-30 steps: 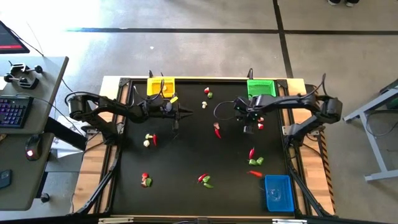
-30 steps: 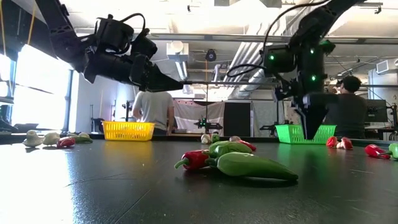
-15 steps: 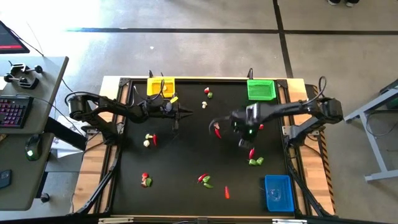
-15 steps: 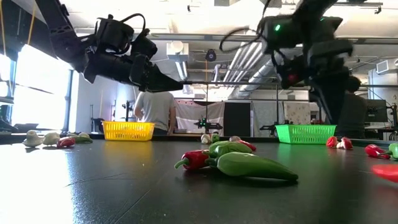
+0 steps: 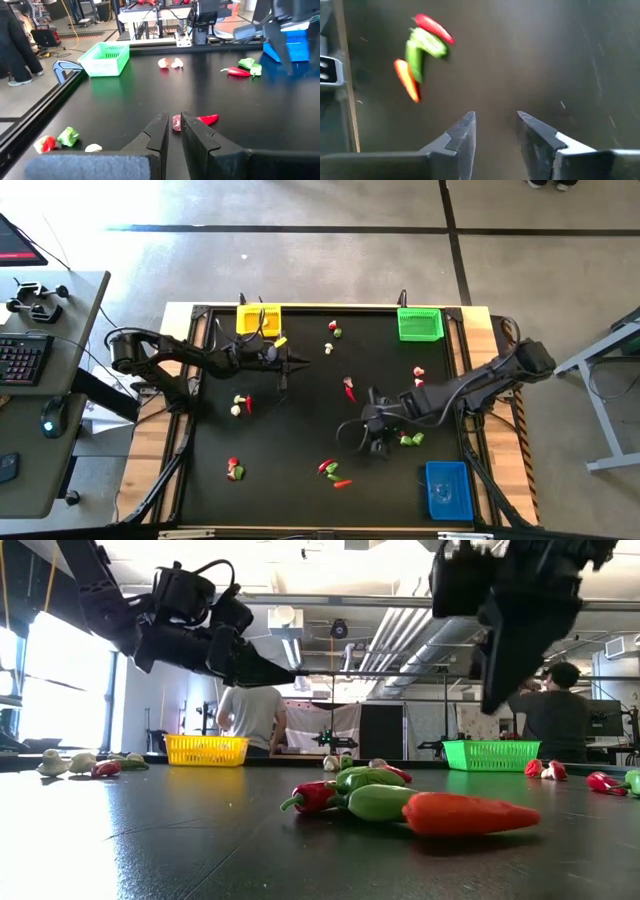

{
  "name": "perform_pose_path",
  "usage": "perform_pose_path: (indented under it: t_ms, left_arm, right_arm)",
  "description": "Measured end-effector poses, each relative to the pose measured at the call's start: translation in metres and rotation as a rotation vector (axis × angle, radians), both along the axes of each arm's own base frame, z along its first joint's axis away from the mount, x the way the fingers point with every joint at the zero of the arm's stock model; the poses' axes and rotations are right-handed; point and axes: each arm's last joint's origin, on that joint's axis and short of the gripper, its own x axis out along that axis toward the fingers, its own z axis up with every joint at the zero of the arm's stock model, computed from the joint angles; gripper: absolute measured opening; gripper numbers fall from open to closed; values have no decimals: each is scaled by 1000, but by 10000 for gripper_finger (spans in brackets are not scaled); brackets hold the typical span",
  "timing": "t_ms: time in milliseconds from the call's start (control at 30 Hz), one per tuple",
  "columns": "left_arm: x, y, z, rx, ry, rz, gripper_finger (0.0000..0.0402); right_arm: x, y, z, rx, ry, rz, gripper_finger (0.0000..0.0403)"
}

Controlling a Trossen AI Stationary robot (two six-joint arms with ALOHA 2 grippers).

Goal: Sort produce into baskets
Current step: Put the orange chili pepper into the green bin

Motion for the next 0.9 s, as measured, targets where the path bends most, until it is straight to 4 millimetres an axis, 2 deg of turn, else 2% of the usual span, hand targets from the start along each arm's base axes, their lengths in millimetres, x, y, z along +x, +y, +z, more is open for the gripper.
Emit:
perform_pose_path:
  t_ms: [167,300,467,567,700,900]
  left_arm:
    - [1,-3,0,0,0,-13,35]
    - [2,-6,0,-1,2,-22,35]
    - [2,-11,-2,-8,25,-39,35]
    - [3,-13,-3,-4,31,-49,35]
    - [3,-15,-3,-2,32,-57,35]
    - [4,-16,-3,-3,34,-61,35]
  right_arm:
    - [11,11,5,-4,-157,44,149]
    - [22,28,-7,27,-214,62,163]
    - [25,62,-32,90,-209,57,172]
    - [24,81,-38,89,-194,48,173]
    - [28,104,-45,45,-203,50,172]
    - [37,127,-66,-58,-128,69,172]
